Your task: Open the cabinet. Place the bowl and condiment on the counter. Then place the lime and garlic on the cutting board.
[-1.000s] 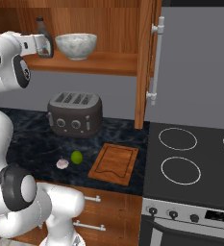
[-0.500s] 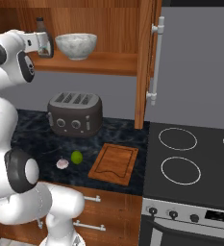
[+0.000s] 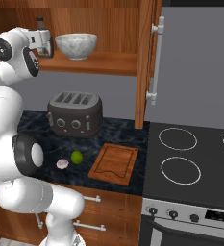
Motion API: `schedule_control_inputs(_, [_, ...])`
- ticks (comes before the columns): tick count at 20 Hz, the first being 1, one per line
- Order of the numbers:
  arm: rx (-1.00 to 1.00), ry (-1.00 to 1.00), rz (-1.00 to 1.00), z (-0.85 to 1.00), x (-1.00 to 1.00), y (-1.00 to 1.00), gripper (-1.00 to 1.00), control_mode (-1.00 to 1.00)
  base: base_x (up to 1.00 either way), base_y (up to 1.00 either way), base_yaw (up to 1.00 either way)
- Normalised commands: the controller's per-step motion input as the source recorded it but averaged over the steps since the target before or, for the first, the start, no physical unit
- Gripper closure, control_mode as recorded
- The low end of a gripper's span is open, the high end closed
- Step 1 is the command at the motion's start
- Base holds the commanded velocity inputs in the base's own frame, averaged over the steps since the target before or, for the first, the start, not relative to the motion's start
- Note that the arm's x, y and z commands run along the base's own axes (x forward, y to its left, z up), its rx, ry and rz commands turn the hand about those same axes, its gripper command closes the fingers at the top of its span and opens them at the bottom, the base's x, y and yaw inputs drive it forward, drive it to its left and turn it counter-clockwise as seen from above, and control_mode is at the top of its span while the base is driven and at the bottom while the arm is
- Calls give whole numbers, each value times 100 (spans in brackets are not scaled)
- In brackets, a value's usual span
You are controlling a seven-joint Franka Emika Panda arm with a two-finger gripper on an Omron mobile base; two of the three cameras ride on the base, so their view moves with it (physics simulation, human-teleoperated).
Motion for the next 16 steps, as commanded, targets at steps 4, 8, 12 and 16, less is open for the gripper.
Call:
schedule_control_inputs(4, [0,0,0,0,35,16,-100,-100,0,0,0])
schedule_control_inputs(8, [0,0,0,0,35,16,-100,-100,0,0,0])
schedule_control_inputs(12, [0,0,0,0,35,15,-100,-100,0,0,0])
schedule_control_inputs(16, [0,0,0,0,34,15,-100,-100,0,0,0])
